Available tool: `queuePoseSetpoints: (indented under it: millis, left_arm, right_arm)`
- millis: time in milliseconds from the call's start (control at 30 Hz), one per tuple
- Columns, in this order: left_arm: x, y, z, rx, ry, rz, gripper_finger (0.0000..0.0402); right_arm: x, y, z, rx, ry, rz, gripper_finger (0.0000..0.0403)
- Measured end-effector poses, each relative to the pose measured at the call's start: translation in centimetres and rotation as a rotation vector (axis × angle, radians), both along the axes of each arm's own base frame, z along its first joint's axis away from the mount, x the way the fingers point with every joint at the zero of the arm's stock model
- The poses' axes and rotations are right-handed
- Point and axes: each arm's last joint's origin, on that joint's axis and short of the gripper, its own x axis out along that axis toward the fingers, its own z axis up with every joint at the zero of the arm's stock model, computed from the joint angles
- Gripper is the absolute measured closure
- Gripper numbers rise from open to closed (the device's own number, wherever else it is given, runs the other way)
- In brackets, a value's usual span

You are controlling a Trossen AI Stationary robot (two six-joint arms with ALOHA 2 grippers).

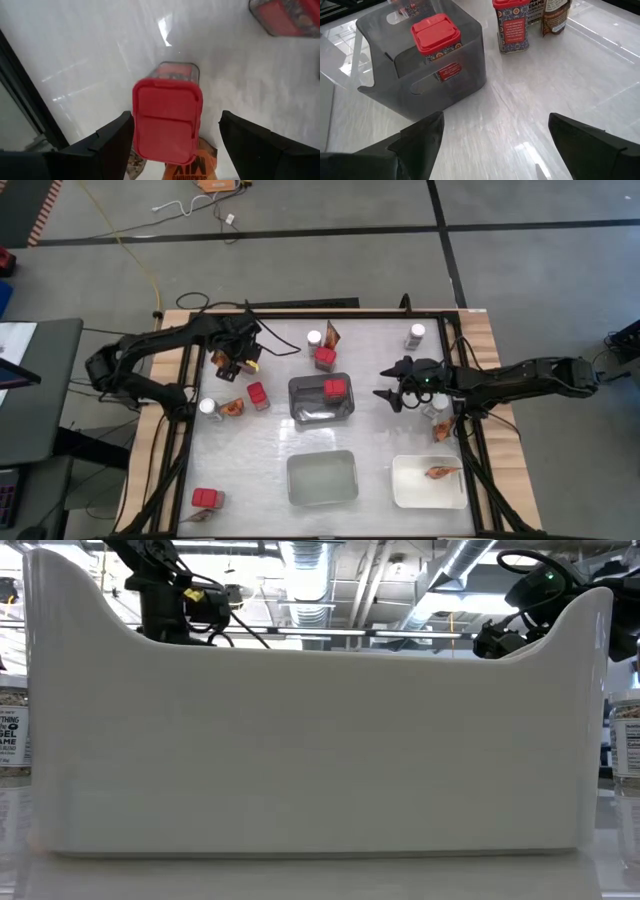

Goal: Sort spices by type
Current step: Put the red seasoning can into the black bin

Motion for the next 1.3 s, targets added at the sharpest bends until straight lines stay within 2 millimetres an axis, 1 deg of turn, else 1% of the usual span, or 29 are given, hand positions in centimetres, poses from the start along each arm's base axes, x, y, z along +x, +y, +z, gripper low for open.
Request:
queuePoseSetpoints:
  millis: [100, 333, 733, 933, 1033, 1167, 1300]
  left_arm:
    - [-0.2, 0.2, -0.2, -0.001, 0.005, 0.009, 0.0123]
    - [0.2, 0.4, -0.1, -0.004, -0.04, -0.028, 0.0123]
    - [1.2, 1.3, -2.6, -0.076, 0.036, -0.004, 0.0123]
    - [1.2, 1.3, -2.9, -0.08, 0.053, -0.003, 0.0125]
    - [1.2, 1.3, -2.9, -0.07, 0.066, -0.008, 0.0146]
    - [1.1, 1.3, -2.9, -0.062, 0.071, 0.028, 0.0195]
    - [1.3, 1.4, -2.2, -0.048, 0.068, 0.079, 0.0196]
  right_arm:
    - [0.0, 0.0, 0.0, 0.0, 0.0, -0.001, 0.0017]
    - [0.0, 0.0, 0.0, 0.0, 0.0, -0.001, 0.0017]
    - [0.0, 0.0, 0.0, 0.0, 0.0, -0.002, 0.0017]
    - [0.0, 0.0, 0.0, 0.0, 0.0, -0.002, 0.0017]
    - [0.0, 0.0, 0.0, 0.0, 0.0, -0.002, 0.0017]
    - [0.0, 0.0, 0.0, 0.0, 0.0, -0.002, 0.0017]
    - [0.0, 0.0, 0.0, 0.0, -0.001, -0.002, 0.0017]
